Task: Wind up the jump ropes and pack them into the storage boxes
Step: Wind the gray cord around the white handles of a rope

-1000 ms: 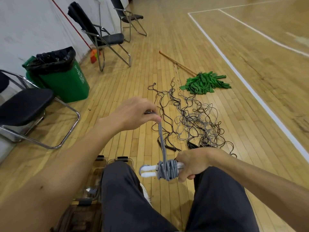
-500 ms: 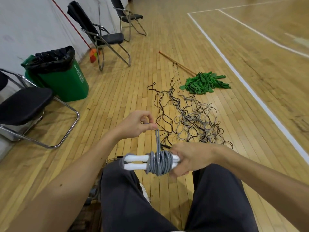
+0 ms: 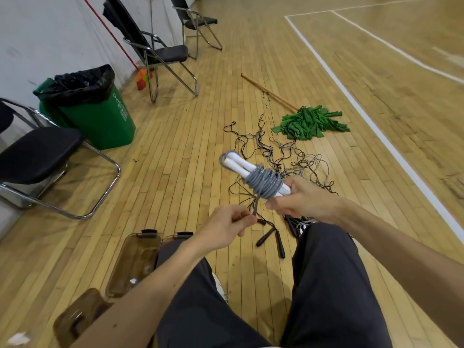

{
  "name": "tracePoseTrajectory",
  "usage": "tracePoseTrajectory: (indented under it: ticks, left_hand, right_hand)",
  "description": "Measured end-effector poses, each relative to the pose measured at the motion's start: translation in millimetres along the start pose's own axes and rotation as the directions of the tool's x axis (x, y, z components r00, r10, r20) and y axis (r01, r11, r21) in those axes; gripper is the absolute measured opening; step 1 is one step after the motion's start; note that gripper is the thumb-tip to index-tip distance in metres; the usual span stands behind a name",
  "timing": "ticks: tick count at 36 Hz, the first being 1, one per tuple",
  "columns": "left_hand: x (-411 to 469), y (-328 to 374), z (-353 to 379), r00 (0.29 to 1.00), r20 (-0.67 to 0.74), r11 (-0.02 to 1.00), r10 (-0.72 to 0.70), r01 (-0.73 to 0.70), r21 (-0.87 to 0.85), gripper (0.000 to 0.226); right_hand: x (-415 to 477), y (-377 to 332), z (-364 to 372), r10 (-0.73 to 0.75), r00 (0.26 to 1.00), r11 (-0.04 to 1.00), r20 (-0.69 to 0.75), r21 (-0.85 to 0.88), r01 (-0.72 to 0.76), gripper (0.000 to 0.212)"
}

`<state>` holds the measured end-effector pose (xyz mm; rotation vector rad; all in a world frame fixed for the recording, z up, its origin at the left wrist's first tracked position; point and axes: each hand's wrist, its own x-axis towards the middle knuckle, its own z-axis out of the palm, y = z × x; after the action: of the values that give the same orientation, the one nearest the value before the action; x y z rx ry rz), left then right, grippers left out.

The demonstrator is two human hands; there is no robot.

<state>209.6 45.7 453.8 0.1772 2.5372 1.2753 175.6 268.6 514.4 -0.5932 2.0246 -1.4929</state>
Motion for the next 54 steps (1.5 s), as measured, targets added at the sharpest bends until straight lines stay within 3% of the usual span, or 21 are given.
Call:
tracePoseTrajectory:
  ticks: [8, 15, 22, 27, 33, 39, 44, 47, 51, 54]
  left_hand:
    - [-3.3, 8.9, -8.6, 0.995, -0.007, 0.976, 0.102, -0.098, 0.195, 0.024]
    - [-6.9, 26.6, -13.0, 0.994, 0.050, 0.942, 0.097, -0.108, 0.317, 0.029]
    - [-10.6, 42.2, -22.5, 0.996, 0.066, 0.906, 0.059, -0.082, 0.416, 0.032]
    - [-15.4, 53.4, -29.1, 0.992, 0.123, 0.782, 0.003, -0.079, 0.618, 0.026]
    - [-19.5, 66.2, -38.5, 0.984, 0.179, 0.553, 0.017, -0.158, 0.818, 0.027]
    - [-17.8, 85.8, -44.5, 0.964, 0.259, 0.446, 0.058, -0.258, 0.857, 0.027]
    - [-8.4, 100.6, -52.2, 0.918, 0.368, 0.379, 0.146, -0.396, 0.837, 0.034]
    - [-1.6, 107.7, -50.7, 0.898, 0.412, 0.444, 0.152, -0.435, 0.783, 0.034]
    - [6.9, 108.3, -54.7, 0.907, 0.399, 0.674, 0.134, -0.379, 0.634, 0.027]
    - [9.3, 104.6, -57.1, 0.910, 0.399, 0.779, 0.111, -0.329, 0.534, 0.024]
  right_hand:
    - [13.2, 20.1, -8.9, 0.176, 0.963, 0.984, -0.206, 0.070, -0.165, 0.018]
    - [19.6, 38.3, -12.6, 0.255, 0.932, 0.962, -0.259, -0.034, -0.272, 0.020]
    - [24.5, 49.4, -4.6, 0.231, 0.931, 0.933, -0.284, -0.207, -0.295, 0.017]
    - [29.5, 57.8, 4.4, 0.264, 0.945, 0.888, -0.195, -0.332, -0.317, 0.014]
    - [33.2, 56.0, 10.4, 0.386, 0.922, 0.860, -0.009, -0.358, -0.364, 0.017]
    - [34.3, 51.7, 18.1, 0.564, 0.817, 0.779, 0.120, -0.405, -0.479, 0.014]
    - [28.7, 42.6, 29.1, 0.574, 0.772, 0.783, 0.273, -0.457, -0.421, 0.018]
    - [24.6, 36.2, 36.8, 0.546, 0.767, 0.801, 0.338, -0.478, -0.361, 0.018]
    - [17.0, 28.8, 40.5, 0.507, 0.785, 0.811, 0.357, -0.507, -0.292, 0.025]
    - [10.9, 27.8, 42.2, 0.460, 0.799, 0.829, 0.388, -0.509, -0.230, 0.025]
